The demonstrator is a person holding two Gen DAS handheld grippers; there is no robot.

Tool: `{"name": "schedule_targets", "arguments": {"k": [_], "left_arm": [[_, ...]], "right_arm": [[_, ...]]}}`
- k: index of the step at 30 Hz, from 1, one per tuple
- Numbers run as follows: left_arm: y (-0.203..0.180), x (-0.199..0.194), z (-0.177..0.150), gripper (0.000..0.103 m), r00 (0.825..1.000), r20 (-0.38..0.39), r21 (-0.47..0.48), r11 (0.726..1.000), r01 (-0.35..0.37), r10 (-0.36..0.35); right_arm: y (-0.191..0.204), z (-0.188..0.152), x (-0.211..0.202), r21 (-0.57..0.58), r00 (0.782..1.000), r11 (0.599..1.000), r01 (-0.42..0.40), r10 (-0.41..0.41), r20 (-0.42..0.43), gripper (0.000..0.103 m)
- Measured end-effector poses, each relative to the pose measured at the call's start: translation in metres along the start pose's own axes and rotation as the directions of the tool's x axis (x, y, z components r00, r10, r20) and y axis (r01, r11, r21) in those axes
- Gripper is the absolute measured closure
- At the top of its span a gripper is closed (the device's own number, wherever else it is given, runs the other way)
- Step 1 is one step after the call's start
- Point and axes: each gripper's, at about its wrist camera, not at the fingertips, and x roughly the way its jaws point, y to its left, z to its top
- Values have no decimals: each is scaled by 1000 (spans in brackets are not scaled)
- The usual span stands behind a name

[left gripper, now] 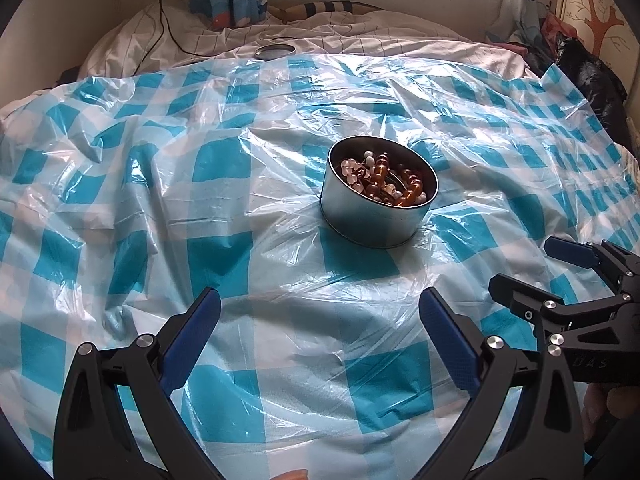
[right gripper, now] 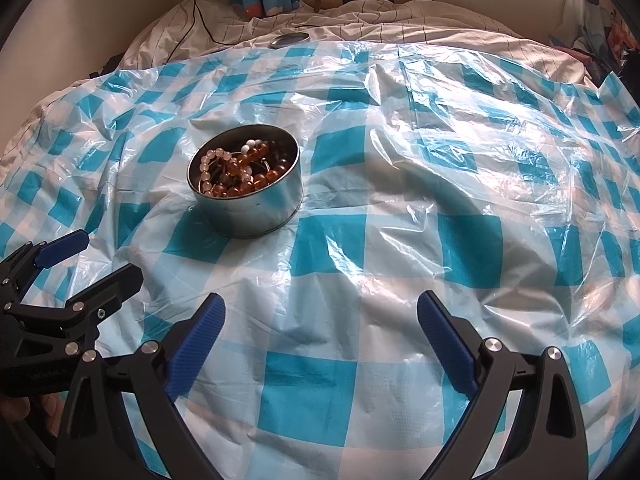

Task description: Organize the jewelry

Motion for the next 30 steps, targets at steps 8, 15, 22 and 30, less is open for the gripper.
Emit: {"name": "schedule_targets", "arguments": {"k": [8, 15, 22, 30], "left_arm": [[0, -1, 0, 8, 1000, 12, 12, 1000, -28, 28], [0, -1, -1, 8, 999, 14, 14, 999, -35, 35], [0, 1, -1, 8, 997, 10, 19, 997, -73, 73], [-1, 1, -1, 8, 998, 8, 27, 998, -59, 59]], "right_arm": [[0, -1, 1, -2, 1000, 1000, -4, 3, -5, 10], [0, -3, 3, -1, 1000, 1000, -7, 7, -12, 10], [1, -3, 2, -7, 1000, 1000, -8, 8, -14, 9], [1, -4, 4, -14, 1000, 1000, -7, 6, -17, 9]]}}
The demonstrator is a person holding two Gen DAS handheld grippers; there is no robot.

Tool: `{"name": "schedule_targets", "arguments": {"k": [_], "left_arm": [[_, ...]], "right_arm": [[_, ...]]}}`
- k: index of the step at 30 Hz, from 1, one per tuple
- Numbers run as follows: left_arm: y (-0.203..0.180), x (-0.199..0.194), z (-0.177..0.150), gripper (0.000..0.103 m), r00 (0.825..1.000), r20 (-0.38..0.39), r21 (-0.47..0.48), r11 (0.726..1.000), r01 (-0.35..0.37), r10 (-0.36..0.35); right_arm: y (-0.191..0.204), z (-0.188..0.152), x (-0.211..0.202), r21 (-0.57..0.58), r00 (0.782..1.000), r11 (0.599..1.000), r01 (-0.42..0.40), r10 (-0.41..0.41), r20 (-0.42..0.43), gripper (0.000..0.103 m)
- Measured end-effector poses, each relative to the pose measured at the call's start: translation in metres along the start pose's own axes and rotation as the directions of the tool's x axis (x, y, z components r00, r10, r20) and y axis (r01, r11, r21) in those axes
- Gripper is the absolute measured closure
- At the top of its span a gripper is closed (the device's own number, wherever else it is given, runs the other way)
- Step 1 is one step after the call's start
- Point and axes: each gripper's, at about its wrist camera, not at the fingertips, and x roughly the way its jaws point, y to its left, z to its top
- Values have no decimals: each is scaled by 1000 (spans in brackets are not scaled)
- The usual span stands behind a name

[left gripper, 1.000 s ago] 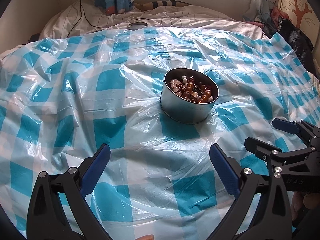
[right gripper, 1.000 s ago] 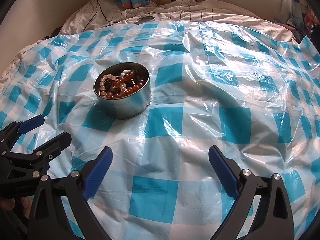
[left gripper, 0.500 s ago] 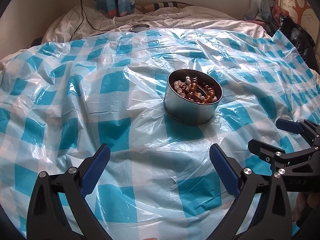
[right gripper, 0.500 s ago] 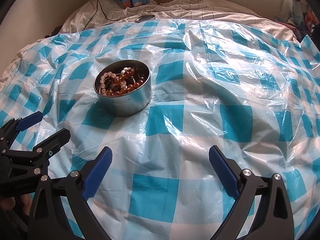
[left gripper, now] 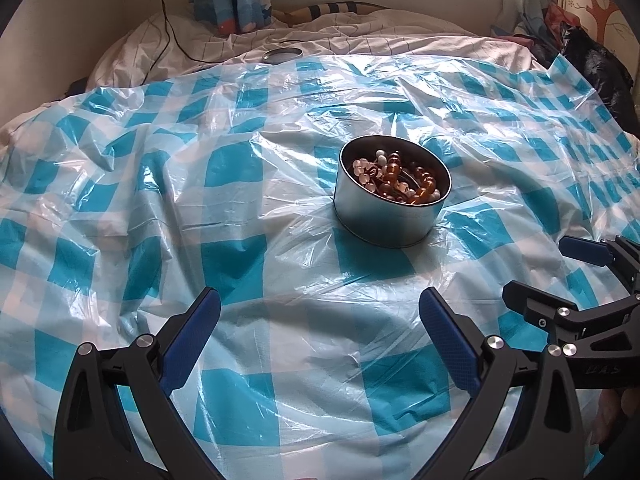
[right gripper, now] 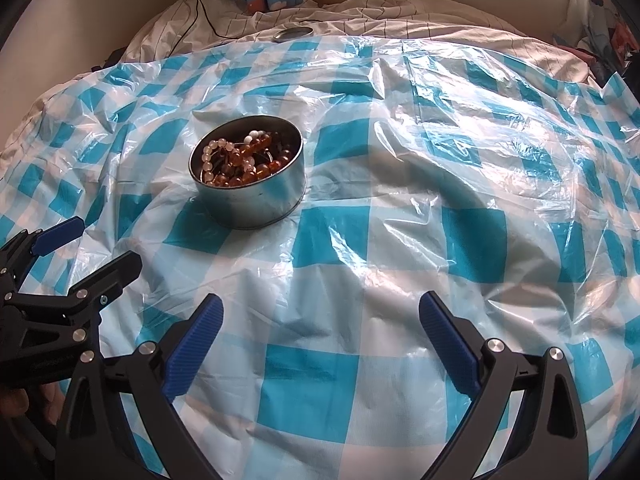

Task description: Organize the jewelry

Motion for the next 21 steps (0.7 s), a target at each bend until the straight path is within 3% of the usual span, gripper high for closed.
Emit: {"name": "schedule_targets", "arguments": {"k": [21], "left_arm": [[-2, 0, 3, 8, 1000, -15, -3, 1000, -15, 15]], "right_arm": [[3, -1, 1, -7, 1000, 1000, 1, -1, -2, 9]]}}
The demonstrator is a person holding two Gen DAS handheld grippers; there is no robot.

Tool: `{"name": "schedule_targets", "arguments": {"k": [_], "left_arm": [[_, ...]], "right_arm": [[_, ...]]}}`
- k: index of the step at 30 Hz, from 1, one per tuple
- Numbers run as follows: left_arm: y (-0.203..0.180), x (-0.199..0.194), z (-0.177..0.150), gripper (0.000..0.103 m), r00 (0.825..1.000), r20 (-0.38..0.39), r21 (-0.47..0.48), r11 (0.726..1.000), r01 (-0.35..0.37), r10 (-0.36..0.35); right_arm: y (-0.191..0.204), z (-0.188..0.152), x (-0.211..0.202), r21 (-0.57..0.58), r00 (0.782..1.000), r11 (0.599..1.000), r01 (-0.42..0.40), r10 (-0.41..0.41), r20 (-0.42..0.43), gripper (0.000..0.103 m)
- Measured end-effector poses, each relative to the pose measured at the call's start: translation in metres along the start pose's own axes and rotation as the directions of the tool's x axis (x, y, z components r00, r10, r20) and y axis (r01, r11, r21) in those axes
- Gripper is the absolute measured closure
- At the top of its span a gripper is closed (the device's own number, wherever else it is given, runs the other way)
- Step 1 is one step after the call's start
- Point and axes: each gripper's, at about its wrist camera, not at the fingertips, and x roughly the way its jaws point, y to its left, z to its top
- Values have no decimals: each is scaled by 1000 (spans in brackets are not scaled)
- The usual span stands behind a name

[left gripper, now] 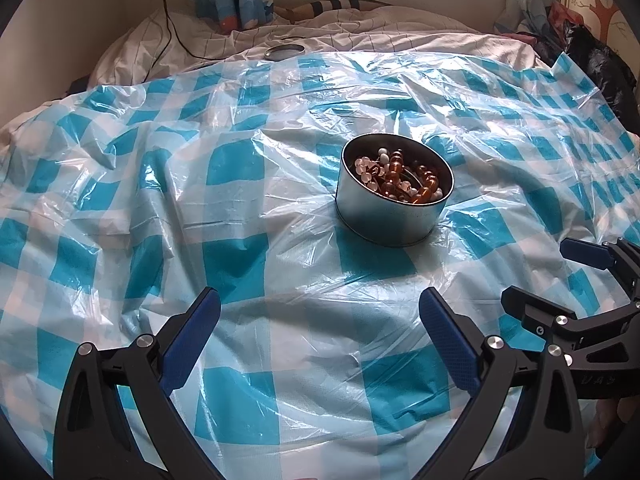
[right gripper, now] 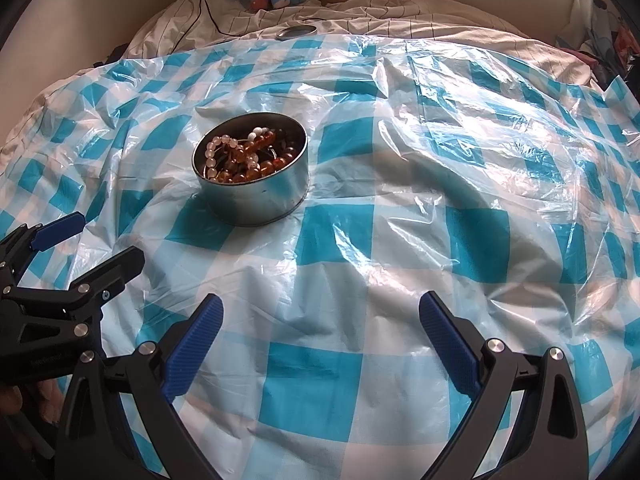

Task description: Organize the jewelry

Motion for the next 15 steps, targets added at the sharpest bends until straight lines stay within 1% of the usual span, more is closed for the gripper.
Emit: {"name": "schedule_targets", "arguments": {"k": [15], "left_arm": [[2, 0, 1, 8, 1000, -2, -2, 1000, 3, -3]], "right_arm": [[1, -1, 1, -3, 1000, 1000, -1, 1, -2, 8]]}}
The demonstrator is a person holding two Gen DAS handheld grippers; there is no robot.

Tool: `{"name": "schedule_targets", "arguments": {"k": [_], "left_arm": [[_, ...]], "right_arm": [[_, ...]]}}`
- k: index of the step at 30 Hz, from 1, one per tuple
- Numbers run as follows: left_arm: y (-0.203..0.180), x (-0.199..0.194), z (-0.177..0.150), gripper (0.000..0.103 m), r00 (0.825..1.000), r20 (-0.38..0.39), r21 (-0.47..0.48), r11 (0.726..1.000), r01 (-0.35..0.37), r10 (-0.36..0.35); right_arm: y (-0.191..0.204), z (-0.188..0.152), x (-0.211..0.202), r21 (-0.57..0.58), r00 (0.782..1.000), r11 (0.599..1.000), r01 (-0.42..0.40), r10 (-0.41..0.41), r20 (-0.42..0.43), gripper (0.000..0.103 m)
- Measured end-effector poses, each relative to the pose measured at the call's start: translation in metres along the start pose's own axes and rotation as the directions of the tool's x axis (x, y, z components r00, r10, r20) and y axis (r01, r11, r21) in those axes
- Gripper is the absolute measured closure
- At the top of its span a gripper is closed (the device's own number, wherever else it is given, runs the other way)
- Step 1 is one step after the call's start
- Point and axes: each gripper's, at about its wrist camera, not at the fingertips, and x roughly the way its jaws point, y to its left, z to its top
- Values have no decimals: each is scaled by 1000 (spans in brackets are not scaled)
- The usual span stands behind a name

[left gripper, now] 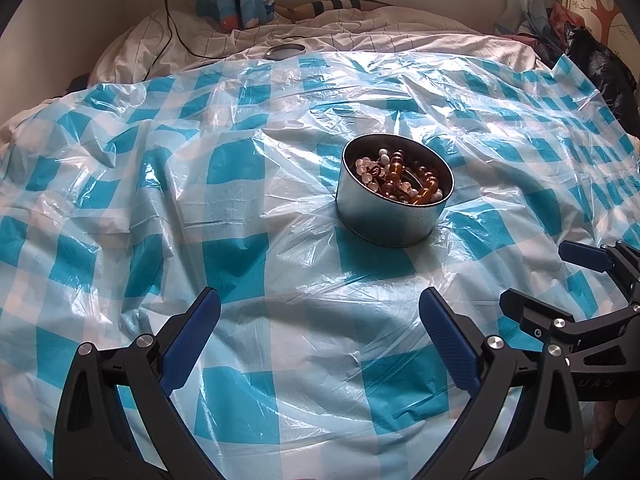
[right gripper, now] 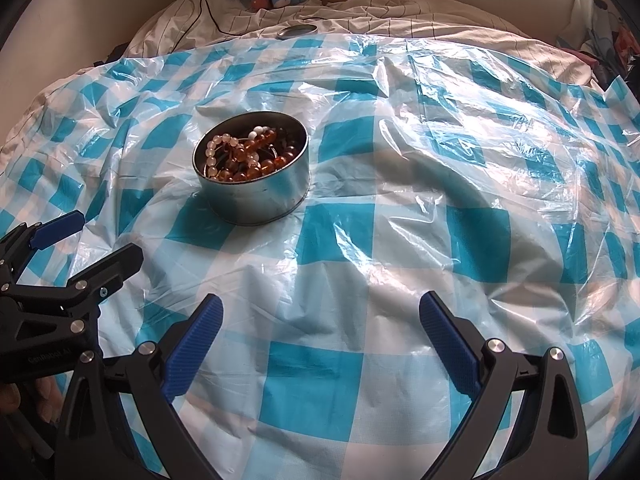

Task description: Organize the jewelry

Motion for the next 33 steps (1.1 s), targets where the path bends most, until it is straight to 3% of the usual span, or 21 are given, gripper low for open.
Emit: {"name": "schedule_targets", "arguments": {"k": [26, 30, 33], "left_arm": [[4, 8, -1, 8, 998, -56, -49, 999, 23, -26], [8, -6, -4, 8, 999, 43, -67, 997, 36, -33], [8, -7, -1, 8, 997, 35, -62, 996, 71, -69]], "right_arm": [[1, -1, 1, -6, 1000, 1000, -4, 4, -2, 8], [1, -2, 3, -7, 1000, 1000, -1, 1, -5, 8], [0, -2, 4, -7, 1000, 1000, 0, 0, -8, 8]]}}
